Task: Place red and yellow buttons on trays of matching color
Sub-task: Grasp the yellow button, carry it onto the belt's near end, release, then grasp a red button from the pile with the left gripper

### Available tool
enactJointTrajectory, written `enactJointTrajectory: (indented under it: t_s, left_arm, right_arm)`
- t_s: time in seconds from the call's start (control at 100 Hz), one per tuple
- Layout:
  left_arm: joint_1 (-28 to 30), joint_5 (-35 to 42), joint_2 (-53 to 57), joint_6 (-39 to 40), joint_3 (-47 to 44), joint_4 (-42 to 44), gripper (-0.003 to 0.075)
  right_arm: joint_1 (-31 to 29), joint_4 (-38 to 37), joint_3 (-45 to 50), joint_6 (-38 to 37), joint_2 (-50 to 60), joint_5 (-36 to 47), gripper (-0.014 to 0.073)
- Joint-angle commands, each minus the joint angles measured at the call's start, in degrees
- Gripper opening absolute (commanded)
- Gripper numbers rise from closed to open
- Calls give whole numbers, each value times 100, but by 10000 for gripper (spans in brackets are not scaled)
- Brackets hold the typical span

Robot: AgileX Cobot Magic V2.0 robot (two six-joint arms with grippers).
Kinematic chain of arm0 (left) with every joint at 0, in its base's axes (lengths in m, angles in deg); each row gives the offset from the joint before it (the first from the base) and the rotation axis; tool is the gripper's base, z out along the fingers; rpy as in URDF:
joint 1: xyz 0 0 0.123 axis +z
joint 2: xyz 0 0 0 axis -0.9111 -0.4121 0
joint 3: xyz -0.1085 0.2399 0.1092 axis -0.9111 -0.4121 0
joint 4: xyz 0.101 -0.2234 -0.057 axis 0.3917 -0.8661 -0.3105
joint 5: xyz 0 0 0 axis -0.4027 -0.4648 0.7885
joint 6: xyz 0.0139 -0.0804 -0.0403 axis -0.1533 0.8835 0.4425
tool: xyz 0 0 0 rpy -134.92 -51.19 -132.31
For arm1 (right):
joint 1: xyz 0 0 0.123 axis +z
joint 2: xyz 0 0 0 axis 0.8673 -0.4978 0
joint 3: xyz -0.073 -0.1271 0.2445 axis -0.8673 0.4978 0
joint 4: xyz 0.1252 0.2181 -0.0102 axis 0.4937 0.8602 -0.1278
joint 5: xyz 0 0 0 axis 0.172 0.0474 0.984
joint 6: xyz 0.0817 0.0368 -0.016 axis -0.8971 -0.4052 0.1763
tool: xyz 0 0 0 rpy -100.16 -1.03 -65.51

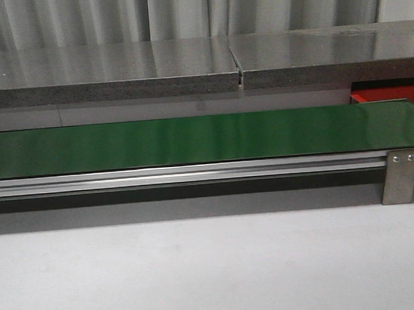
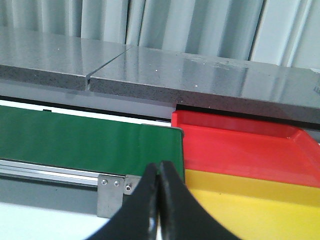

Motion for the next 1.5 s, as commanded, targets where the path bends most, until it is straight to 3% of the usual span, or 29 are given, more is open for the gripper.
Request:
enactJointTrajectory:
  t_s: [0.0,0.21,0.38,0.86,0.93,1.1,1.19,1.49]
  left_arm:
    - [184,67,123,118,197,14,599]
    - [470,114,-346,118,197,14,599]
    - [481,640,-614,118,250,24,599]
    - [471,602,-1745,118,1368,-15,596]
    - [471,614,-1818,118,1403,-15,555]
    - [471,702,-1841,118,1430,-15,328]
    - [471,714,-1828,118,1439,-26,249]
    - [390,742,-1344,-88,1439,-26,221]
  right_arm:
    - [-27,-3,-60,32,92,487,-68]
    - [-27,-3,-60,32,92,487,-68]
    - [-27,-3,-60,32,92,487,-68]
    - [-27,-3,-60,32,92,487,-68]
    - [-27,-3,-60,32,92,487,-68]
    - [-27,-3,-60,32,92,487,-68]
    - [-27,-3,-60,32,92,487,-68]
    - [-27,-3,-60,32,92,487,-68]
